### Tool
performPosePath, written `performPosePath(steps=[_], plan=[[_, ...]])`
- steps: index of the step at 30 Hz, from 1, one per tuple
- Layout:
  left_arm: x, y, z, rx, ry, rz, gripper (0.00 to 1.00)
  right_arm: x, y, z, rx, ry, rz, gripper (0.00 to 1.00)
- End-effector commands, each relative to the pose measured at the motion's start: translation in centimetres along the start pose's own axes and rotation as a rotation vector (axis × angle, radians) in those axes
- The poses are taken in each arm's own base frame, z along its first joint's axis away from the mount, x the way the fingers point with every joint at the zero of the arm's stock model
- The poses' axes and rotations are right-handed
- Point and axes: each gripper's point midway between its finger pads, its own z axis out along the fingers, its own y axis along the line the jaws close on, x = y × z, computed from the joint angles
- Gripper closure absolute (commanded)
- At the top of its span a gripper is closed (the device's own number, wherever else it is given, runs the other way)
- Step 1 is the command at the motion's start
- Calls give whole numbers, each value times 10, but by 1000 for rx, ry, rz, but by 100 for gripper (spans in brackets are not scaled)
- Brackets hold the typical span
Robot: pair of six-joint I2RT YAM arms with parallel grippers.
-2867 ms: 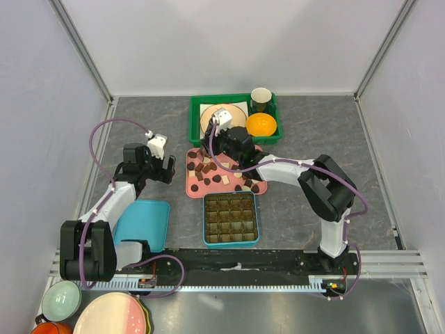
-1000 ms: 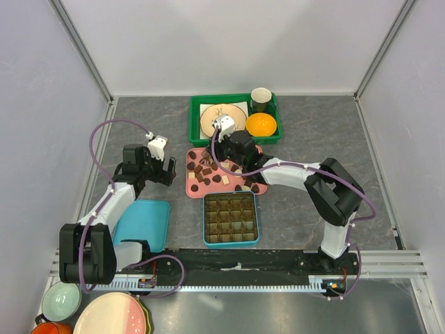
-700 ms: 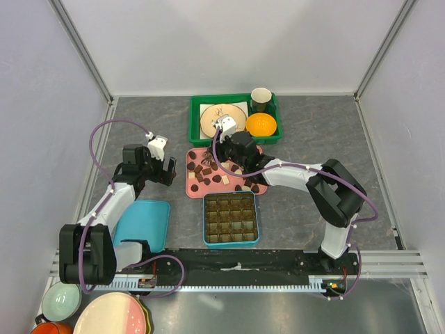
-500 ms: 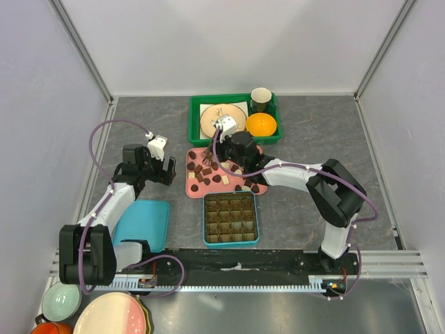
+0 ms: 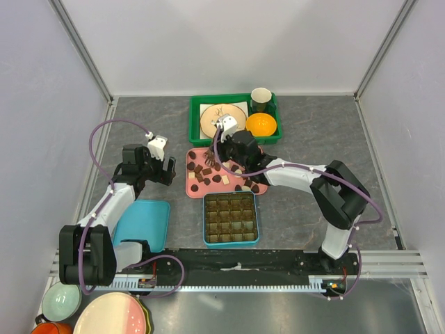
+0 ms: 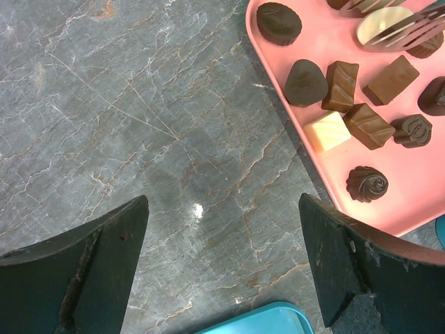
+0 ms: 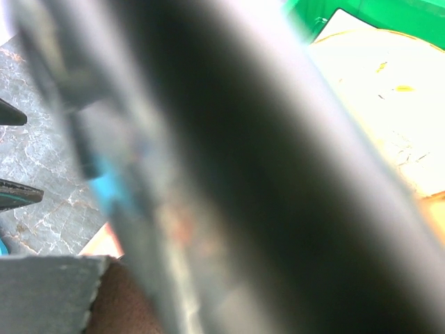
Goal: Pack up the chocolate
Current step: Pick up the fake chocolate from the plate, then place the fake chocolate in the packing box.
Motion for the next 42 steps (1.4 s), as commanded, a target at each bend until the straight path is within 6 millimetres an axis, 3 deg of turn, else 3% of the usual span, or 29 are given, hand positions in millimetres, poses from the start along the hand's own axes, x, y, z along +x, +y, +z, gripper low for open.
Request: performPosePath(steps=[1, 5, 11, 13, 15, 19, 26, 34, 42], plan=[[-10, -3, -5, 14, -42, -11, 5, -56, 3, -18, -7, -115, -8, 83], [-8, -3, -4, 14, -38, -9, 5, -92, 12, -37, -43, -184, 0, 83], [-8, -2, -4, 11, -35, -2, 5, -111, 28, -70, -115, -217, 44, 83], [-8, -1, -4, 6, -36, 3, 5, -100, 38, -79, -149, -186, 54, 83], [-7, -1, -4, 4, -32, 7, 5, -101, 47, -95, -170, -184, 54, 83], [-5, -1, -4, 7, -28, 4, 5, -75, 74, -118, -217, -128, 55, 83], [-4, -2, -5, 6, -25, 0, 5, -53, 94, -149, -252, -92, 93, 83], [-4, -4, -6, 13, -23, -1, 5, -33, 92, -150, -235, -60, 100, 81], [-4, -3, -8, 13, -21, 9, 5, -24, 95, -145, -241, -38, 114, 65]])
